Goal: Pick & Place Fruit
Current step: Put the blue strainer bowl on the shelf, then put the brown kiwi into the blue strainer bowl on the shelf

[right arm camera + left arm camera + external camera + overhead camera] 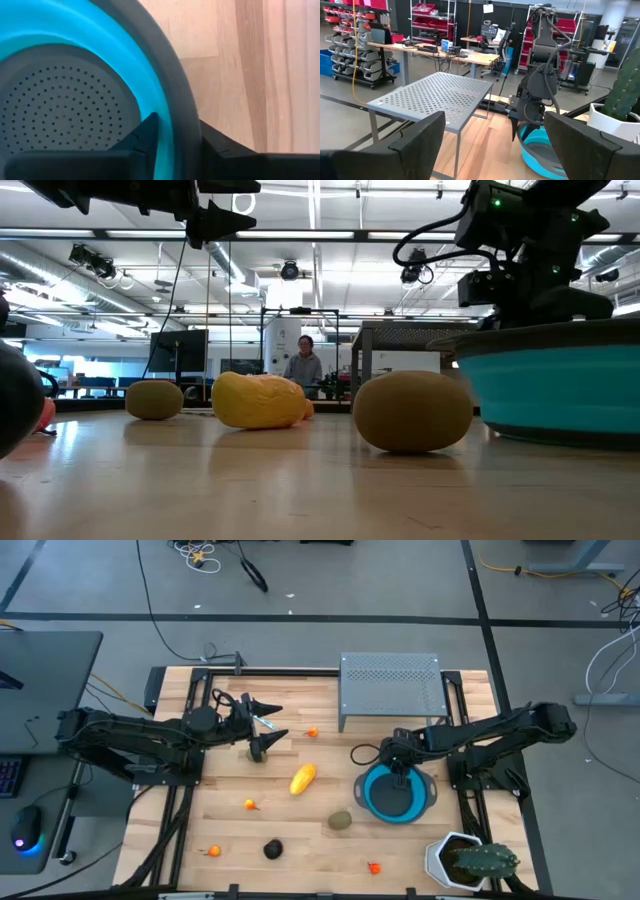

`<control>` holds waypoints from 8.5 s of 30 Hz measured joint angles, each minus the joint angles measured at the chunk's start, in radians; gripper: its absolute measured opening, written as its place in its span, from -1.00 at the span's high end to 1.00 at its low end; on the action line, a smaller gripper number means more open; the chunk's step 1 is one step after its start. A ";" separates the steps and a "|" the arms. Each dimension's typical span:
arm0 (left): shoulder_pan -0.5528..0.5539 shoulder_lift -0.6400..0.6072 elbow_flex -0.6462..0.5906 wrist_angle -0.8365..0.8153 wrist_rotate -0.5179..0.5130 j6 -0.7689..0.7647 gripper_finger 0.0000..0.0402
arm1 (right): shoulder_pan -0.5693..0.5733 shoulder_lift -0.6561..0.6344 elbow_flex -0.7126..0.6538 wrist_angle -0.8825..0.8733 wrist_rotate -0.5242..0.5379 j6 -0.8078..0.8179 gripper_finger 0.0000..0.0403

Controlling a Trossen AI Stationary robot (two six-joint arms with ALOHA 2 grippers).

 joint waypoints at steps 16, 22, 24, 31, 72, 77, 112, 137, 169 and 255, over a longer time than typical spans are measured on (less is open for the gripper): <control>0.000 0.000 0.000 0.000 -0.001 0.016 -0.73 | -0.010 0.000 0.001 0.043 -0.066 0.042 0.78; 0.000 0.000 0.000 0.000 -0.001 0.017 -0.73 | -0.012 0.000 0.000 0.039 -0.063 0.103 0.85; 0.000 0.000 0.000 0.000 -0.001 0.016 -0.73 | -0.011 0.000 0.008 0.038 -0.064 0.124 0.86; 0.000 0.000 0.000 0.000 -0.009 0.016 -0.73 | -0.011 -0.005 0.113 0.059 -0.116 0.170 0.89; 0.000 0.000 0.000 0.006 0.000 0.027 -0.73 | -0.936 -0.156 0.665 -0.400 -0.258 0.004 0.89; 0.000 0.000 0.000 0.005 0.003 0.007 -0.73 | -1.073 -0.156 0.665 -0.424 -0.342 0.024 0.89; 0.000 0.000 0.000 0.000 0.025 0.032 -0.73 | -1.176 -0.064 0.665 -0.505 -0.268 0.085 0.88; 0.000 0.000 0.000 0.000 0.025 0.031 -0.73 | -1.097 -0.055 0.664 -0.540 -0.106 0.094 0.56; 0.000 0.000 0.000 -0.001 0.051 0.024 -0.73 | -0.994 -0.203 0.663 -0.402 0.092 -0.067 0.08; 0.000 0.000 0.000 -0.054 -0.032 0.028 -0.73 | 0.320 0.408 0.100 0.969 -0.046 -0.022 -0.82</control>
